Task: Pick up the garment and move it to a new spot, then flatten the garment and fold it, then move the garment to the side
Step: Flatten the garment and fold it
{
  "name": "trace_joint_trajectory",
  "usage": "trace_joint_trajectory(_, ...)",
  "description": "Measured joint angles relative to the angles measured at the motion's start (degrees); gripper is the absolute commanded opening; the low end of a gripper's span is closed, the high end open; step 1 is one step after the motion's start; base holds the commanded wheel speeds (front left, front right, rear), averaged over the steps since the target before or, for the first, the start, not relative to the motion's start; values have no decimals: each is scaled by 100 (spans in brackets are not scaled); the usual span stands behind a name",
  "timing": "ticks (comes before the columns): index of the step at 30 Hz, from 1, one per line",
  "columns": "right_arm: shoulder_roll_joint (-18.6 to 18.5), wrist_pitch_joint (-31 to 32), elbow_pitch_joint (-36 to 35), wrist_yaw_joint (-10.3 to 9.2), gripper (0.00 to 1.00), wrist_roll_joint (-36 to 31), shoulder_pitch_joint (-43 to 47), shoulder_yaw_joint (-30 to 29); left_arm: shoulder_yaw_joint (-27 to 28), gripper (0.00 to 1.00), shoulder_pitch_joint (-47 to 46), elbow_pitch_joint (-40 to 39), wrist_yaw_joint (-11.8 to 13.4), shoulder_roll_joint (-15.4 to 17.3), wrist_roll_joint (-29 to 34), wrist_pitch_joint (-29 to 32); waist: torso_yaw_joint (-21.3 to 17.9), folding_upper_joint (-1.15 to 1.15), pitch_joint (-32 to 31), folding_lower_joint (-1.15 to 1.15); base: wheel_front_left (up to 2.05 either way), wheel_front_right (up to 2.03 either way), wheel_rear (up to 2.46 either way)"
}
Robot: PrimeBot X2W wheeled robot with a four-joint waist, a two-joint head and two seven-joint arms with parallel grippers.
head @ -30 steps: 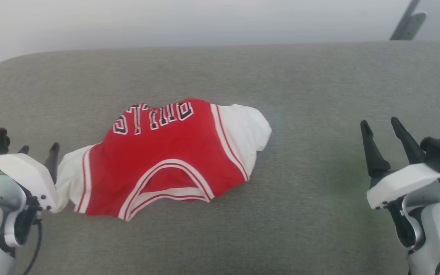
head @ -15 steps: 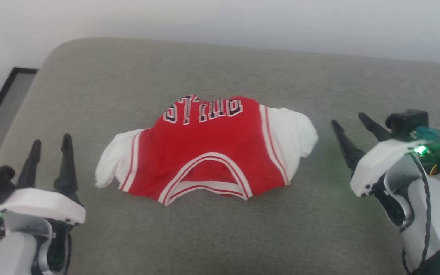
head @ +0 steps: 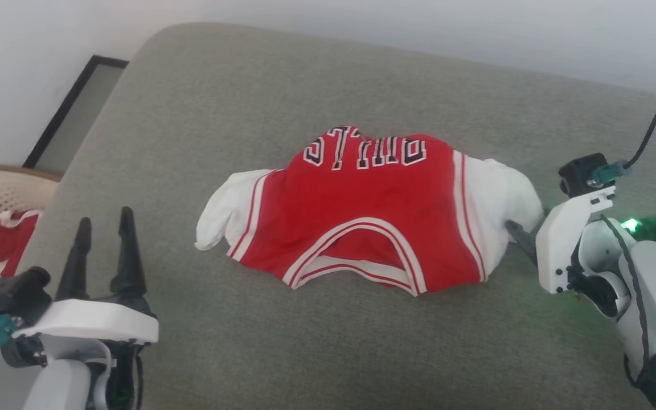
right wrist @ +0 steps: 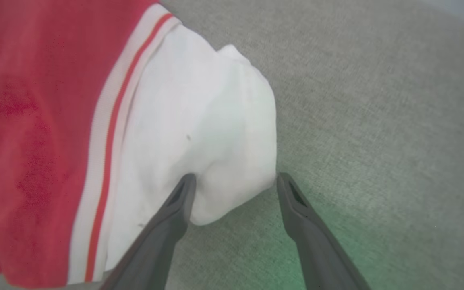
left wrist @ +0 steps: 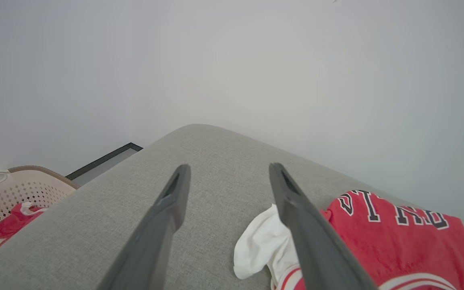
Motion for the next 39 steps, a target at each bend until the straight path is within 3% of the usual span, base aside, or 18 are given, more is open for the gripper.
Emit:
trace_joint_trajectory(6, -85, 461, 548, 0, 100, 337, -345, 249, 286, 100, 30, 149, -288, -420, 272, -1, 227, 0, 108, 0, 0, 0, 0)
trace_joint_trajectory(7, -100, 491, 625, 0, 87, 357, -389, 287, 332, 100, 30, 174, -335, -463, 305, -1, 255, 0, 120, 0, 0, 0, 0)
trace_joint_trajectory(8, -125, 526, 672, 1, 17, 376, -438, 342, 380, 100, 29, 193, -375, -506, 324, 0, 280, 0, 130, 0, 0, 0, 0)
trace_joint_trajectory(9, -158, 555, 701, 0, 0, 389, -485, 423, 434, 100, 27, 211, -410, -550, 365, 0, 297, 0, 137, 0, 0, 0, 0)
trace_joint_trajectory(17, -268, 487, 822, 1, 0, 700, -730, 798, 833, 100, 29, 302, -676, -793, 626, 0, 231, 0, 116, 0, 0, 0, 0)
trace_joint_trajectory(25, -748, 476, 392, 0, 0, 1066, -708, 890, 1134, 100, 123, 290, -824, -844, 866, -1, -74, 0, -34, 0, 0, 0, 0)
trace_joint_trajectory(35, -1505, 649, -213, 0, 0, 1318, -15, 420, 1284, 100, 254, 261, -904, -755, 1032, -1, -555, 0, -231, 0, 0, 0, 0)
trace_joint_trajectory(39, -1613, 783, -405, 0, 0, 1389, 444, 62, 1284, 100, 271, 268, -922, -744, 1060, -1, -662, 0, -276, 0, 0, 0, 0)
